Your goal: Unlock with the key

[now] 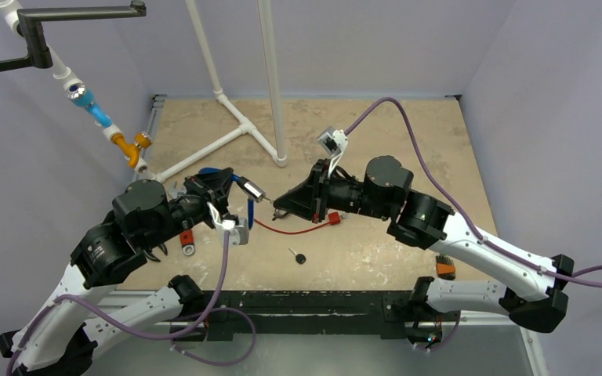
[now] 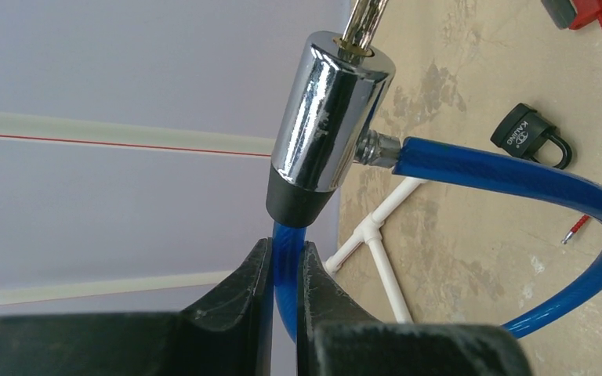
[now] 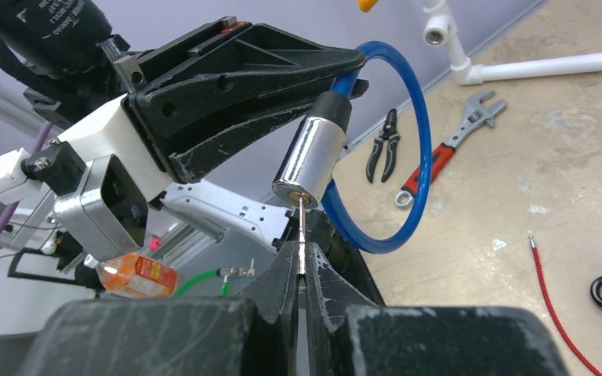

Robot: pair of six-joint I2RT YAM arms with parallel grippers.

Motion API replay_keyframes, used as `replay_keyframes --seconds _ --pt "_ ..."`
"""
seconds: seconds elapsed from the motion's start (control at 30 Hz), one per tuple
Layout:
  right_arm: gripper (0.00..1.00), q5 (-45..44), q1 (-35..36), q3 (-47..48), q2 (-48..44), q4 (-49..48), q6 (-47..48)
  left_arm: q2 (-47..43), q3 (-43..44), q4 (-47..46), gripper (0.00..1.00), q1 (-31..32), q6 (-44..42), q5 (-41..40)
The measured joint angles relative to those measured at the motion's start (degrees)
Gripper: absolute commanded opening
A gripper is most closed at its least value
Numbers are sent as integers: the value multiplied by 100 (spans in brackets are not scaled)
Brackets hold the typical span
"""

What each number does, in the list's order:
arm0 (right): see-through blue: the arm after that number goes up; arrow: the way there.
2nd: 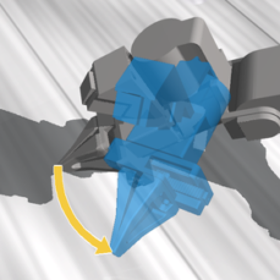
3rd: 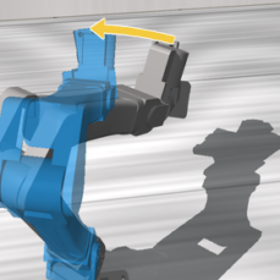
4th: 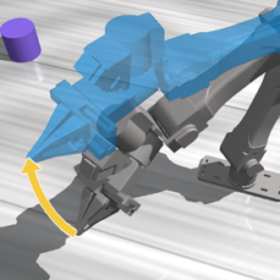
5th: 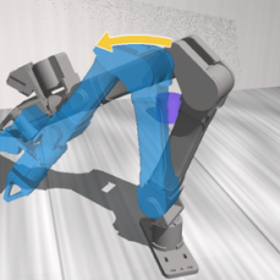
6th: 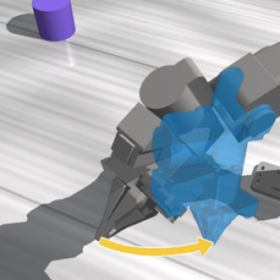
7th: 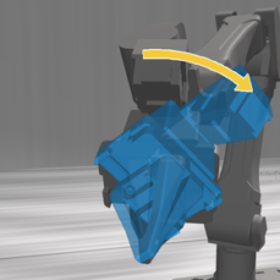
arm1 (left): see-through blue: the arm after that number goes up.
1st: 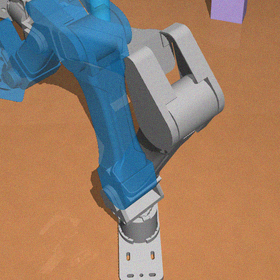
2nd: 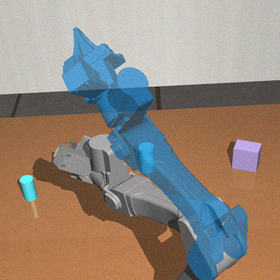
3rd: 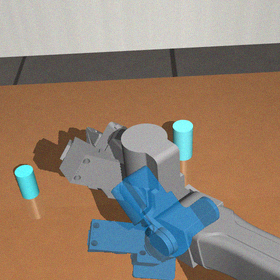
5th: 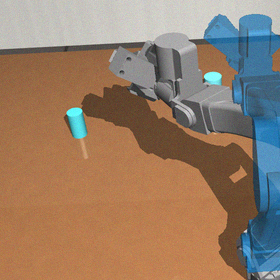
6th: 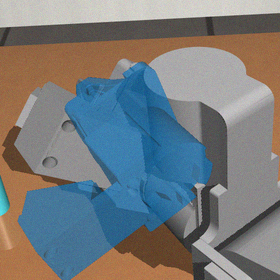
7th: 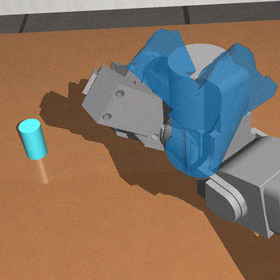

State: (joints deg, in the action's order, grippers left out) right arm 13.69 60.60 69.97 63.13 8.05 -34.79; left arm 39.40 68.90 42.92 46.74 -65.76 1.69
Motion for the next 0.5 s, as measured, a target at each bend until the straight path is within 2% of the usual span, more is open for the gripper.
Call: replay_keyframes --seconds 0.27,0.5 --pt "0 -776 164 -201 -140 9 -17 4 -92 -50 0 63 -319 -92" --pt "0 -931 166 -494 -157 -245 -131 114 -131 -39 0 107 -481 -136"
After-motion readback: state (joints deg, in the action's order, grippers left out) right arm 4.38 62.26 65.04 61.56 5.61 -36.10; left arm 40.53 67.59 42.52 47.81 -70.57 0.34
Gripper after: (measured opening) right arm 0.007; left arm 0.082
